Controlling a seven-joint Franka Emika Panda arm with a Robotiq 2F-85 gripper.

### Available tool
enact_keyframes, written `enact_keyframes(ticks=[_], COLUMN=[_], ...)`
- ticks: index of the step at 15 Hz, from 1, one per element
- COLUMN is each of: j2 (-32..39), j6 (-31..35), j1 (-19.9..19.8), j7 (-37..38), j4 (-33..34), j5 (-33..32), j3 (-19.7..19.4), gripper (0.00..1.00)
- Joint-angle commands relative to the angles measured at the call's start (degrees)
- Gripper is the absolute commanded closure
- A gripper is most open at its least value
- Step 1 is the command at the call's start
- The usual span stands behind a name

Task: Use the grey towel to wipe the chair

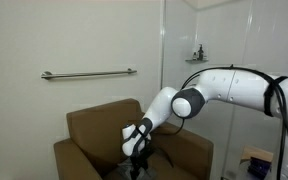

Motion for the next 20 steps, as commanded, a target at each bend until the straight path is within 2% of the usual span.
enact_keyframes(ticks=[1,5,11,15,17,19,20], j2=[-0.05,-0.22,-4.04,-2.02,-0.30,0.84,-0.31], j6=[0.29,3.11,14.44,12.20,9.24,5.35,4.32], j1=[-1.95,-0.09,5.00,5.43,4.95,2.94,1.91], j7=[-0.70,-3.92,-8.40,-7.30,-5.38,-5.80,-4.92], j4=[-1.32,0.01,-5.27,-3.29,-1.84,-1.37,-3.65], j5=[1.01,-0.08,-4.87,-4.36,-3.97,-2.14,-1.45], j3=[-0.01,2.27,5.01,4.71,2.98,2.01,1.21], gripper=[0.97,0.97,0.97,0.97,0.97,0.97,0.97])
